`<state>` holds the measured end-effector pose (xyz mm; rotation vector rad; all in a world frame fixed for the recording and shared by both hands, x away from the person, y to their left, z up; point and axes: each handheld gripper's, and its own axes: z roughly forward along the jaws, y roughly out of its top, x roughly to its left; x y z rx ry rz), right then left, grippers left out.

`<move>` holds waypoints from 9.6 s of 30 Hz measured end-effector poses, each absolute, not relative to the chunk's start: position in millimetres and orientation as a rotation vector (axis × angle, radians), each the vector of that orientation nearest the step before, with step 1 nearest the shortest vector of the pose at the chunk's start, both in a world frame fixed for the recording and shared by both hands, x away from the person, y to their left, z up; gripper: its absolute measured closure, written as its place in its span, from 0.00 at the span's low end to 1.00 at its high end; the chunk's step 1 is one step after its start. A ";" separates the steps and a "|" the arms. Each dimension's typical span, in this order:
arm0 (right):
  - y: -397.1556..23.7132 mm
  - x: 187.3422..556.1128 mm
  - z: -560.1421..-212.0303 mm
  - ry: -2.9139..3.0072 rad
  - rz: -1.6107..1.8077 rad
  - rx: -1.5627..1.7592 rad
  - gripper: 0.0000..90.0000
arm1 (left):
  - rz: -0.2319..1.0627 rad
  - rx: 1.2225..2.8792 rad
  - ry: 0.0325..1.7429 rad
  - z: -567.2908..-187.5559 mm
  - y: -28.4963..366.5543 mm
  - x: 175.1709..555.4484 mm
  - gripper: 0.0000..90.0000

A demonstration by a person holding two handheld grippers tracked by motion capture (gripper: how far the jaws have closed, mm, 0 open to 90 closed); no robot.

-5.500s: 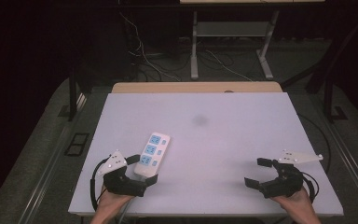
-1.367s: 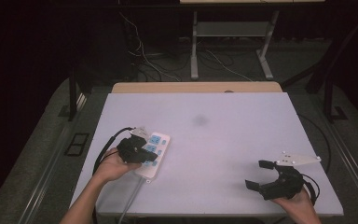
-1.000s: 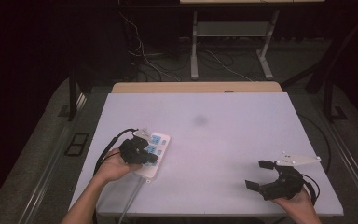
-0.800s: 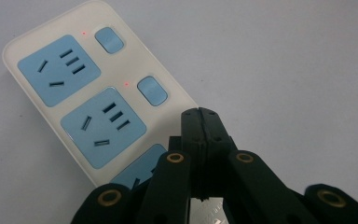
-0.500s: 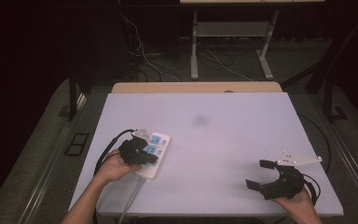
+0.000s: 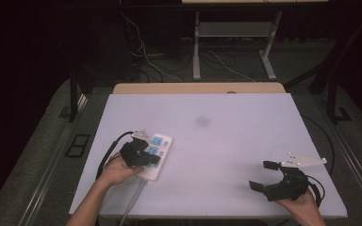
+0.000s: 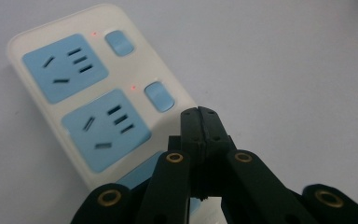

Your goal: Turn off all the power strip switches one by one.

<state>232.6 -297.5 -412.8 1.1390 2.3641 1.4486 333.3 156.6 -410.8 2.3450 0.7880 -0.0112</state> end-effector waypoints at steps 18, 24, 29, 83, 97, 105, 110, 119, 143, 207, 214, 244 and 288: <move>-302.6 230.8 -410.7 2.341 1.461 1.143 0.01 | 0.028 2.326 0.829 -411.7 156.3 327.5 1.00; -304.8 229.5 -409.5 2.332 1.464 1.139 0.01 | -0.033 2.275 0.837 -415.6 166.0 320.0 1.00; -305.1 232.8 -410.7 2.333 1.458 1.148 0.01 | -0.040 2.216 0.855 -419.5 175.0 316.5 1.00; -307.7 232.2 -410.6 2.311 1.464 1.161 0.01 | 0.127 2.320 0.825 -366.6 160.2 351.0 0.99; -307.3 232.3 -410.8 2.314 1.460 1.154 0.01 | 0.122 2.360 0.822 -380.4 154.8 361.3 0.99; -307.2 232.5 -411.1 2.319 1.458 1.154 0.01 | 0.102 2.378 0.814 -386.6 150.4 364.4 0.99; -307.0 232.5 -411.3 2.324 1.455 1.152 0.01 | 0.084 2.389 0.812 -391.6 147.1 365.1 0.99; -307.0 232.7 -411.6 2.329 1.452 1.150 0.01 | 0.069 2.425 0.796 -397.2 140.9 366.4 0.99; -307.9 232.5 -411.5 2.328 1.453 1.149 0.01 | 0.023 2.392 0.825 -405.2 141.3 366.8 1.00; -307.5 234.0 -412.5 2.328 1.450 1.156 0.01 | 0.090 2.420 0.752 -381.4 140.3 363.2 0.99; -307.9 233.8 -412.6 2.328 1.450 1.157 0.01 | 0.103 2.429 0.729 -373.5 136.6 367.1 0.99; -309.8 233.2 -412.1 2.330 1.446 1.155 0.01 | 0.146 2.448 0.746 -369.7 123.5 389.8 0.99; -312.0 233.2 -412.1 2.334 1.442 1.151 0.01 | 0.078 2.459 0.794 -401.7 117.2 405.0 0.99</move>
